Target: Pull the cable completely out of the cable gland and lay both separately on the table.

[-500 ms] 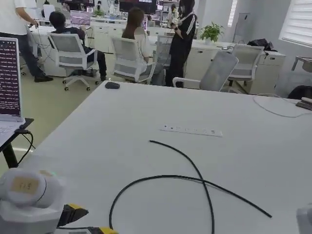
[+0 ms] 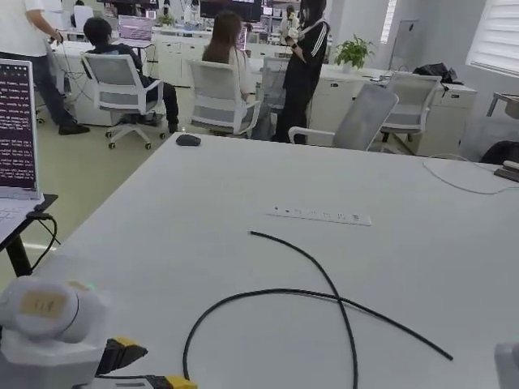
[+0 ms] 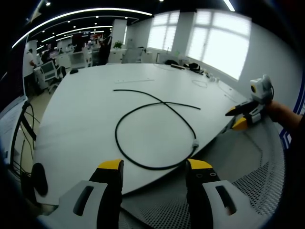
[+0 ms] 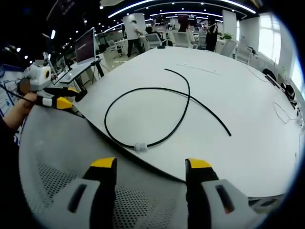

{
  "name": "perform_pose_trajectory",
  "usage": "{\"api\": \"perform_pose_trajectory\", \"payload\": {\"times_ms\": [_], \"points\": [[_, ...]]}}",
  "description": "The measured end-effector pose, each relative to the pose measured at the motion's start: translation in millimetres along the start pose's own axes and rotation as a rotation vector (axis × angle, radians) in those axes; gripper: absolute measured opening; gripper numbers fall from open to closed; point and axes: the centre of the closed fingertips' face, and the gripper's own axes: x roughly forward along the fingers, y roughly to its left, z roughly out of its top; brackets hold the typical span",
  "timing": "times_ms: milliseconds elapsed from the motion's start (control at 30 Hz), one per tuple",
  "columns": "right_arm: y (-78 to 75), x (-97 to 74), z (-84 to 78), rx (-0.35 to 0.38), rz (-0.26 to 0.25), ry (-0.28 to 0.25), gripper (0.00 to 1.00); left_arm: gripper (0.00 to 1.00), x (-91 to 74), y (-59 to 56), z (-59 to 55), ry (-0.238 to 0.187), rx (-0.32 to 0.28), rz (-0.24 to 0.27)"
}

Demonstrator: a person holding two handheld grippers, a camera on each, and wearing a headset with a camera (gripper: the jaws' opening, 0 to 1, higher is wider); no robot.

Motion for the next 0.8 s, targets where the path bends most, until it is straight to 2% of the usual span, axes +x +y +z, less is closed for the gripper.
{"api": "perform_pose_trajectory", "payload": {"times_ms": [800], "points": [[-1.2,0.2,-0.8,0.005,-0.007,0.002,0.60,0.52,0.4,0.7,-1.8,0.009,0.006,0.004]]}}
